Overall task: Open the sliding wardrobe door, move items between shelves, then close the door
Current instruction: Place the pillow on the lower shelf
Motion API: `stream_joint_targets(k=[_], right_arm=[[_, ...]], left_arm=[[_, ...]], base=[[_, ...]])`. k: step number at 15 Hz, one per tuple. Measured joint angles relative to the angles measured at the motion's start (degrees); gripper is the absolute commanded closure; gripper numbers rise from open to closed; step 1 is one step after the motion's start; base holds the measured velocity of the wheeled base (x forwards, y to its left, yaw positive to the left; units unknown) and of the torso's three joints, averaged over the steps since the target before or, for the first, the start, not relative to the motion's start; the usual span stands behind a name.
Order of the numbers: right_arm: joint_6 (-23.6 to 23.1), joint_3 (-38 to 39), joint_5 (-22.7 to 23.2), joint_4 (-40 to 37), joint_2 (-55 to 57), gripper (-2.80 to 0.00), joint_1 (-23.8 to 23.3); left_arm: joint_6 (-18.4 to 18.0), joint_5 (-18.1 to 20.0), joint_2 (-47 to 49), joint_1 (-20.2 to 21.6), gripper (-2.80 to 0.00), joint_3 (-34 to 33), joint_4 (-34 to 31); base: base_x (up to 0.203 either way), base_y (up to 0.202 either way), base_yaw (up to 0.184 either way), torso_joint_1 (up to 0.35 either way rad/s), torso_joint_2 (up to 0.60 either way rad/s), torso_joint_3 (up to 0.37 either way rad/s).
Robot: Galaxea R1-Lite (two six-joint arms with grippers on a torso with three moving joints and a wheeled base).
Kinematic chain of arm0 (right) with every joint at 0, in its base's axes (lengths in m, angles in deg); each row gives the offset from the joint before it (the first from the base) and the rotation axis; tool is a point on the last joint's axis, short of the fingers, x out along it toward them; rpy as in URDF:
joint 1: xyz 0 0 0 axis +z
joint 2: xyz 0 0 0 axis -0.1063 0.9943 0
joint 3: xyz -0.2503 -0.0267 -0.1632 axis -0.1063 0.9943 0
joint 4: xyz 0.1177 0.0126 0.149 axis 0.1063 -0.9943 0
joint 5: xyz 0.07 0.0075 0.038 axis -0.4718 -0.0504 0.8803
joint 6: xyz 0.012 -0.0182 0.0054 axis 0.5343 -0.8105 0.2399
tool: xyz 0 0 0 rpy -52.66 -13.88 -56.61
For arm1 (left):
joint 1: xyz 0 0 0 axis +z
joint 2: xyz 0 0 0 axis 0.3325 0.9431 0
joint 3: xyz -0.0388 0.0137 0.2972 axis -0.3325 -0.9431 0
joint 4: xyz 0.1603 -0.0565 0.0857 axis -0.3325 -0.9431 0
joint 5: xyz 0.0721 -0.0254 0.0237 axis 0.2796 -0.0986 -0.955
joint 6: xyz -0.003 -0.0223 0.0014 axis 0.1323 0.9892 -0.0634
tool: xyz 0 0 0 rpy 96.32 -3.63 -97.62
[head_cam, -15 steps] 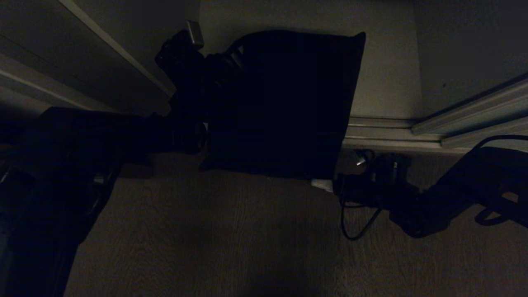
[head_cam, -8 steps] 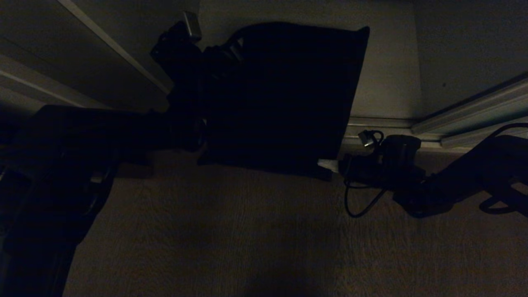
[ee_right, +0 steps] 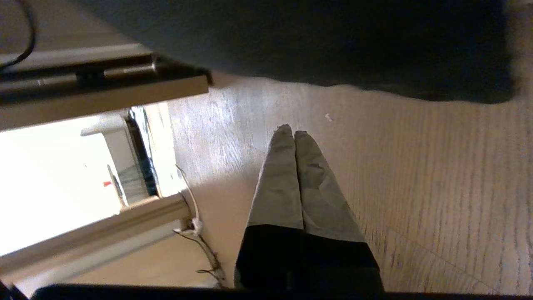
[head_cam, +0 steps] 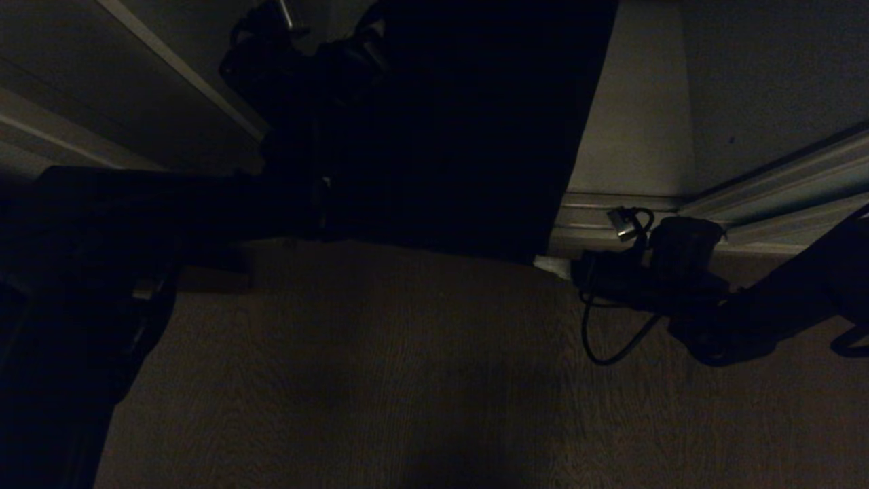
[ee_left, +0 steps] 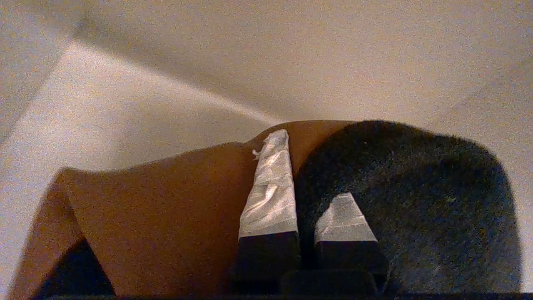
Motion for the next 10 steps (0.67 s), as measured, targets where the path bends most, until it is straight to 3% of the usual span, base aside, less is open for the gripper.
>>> stream_joint_targets(k=[3,10], right_arm=[[-0.3,4.3,0.1,5.2,-1.1,0.0,0.2],[0.3,13.0,2.3,12.5,-7.9,0.0,0.1]], left_arm=[[-4.1,-2.6,1.8,-1.3,0.0,-0.1,5.5],[-13.2,-6.5,6.1,-2.5,0.0,0.7,8.1]], base=[[0.0,0.0,0.0,0.0,0.0,0.0],[0.0,0.0,0.0,0.0,0.0,0.0]])
